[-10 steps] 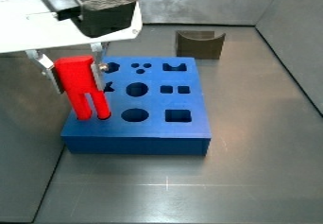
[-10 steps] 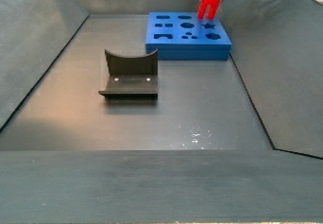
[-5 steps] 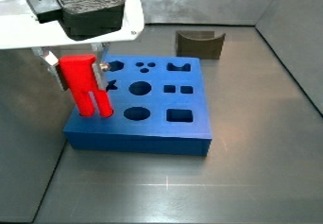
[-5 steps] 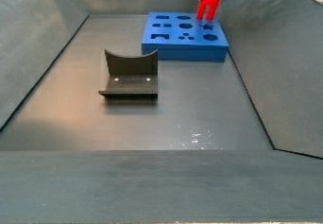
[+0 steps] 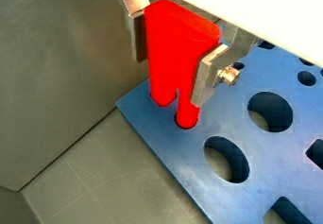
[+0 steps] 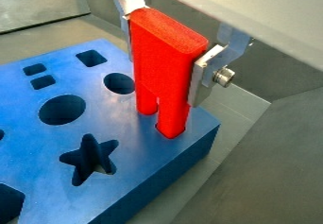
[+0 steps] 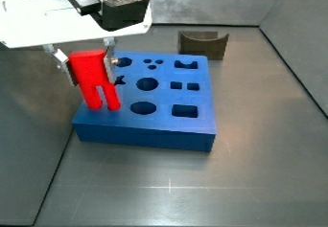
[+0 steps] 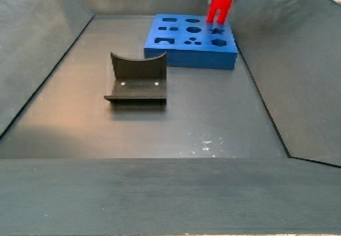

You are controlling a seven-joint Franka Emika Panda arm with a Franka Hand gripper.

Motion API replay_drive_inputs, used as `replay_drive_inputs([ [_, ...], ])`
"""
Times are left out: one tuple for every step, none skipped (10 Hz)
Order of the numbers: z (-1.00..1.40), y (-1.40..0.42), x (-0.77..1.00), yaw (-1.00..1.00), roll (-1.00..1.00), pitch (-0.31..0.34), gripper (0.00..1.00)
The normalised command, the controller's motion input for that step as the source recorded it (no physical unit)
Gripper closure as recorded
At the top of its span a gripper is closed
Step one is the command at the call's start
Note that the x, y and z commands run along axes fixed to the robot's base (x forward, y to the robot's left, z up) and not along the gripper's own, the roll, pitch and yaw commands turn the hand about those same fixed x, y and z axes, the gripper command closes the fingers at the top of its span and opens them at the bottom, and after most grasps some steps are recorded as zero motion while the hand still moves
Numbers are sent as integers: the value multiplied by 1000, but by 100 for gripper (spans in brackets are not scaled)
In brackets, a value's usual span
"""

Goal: Pick up the square-circle object. Move up. Place the square-circle object on the fixture. Regrasp the square-circle object. Rotate the square-circle object. Move to above the board. Insert the square-circle object.
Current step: Insert the square-circle object.

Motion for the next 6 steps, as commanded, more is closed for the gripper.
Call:
replay_drive_inputs([
  [-1000, 0, 246, 0, 10, 0, 100],
  [-1000, 0, 237, 0, 0, 0, 100],
  [-1000, 0, 234, 0, 0, 0, 100],
  [-1000, 0, 234, 0, 0, 0, 100],
  [-1000, 0, 0, 117, 10, 0, 100],
  [0, 0, 0, 0, 0, 0, 100],
])
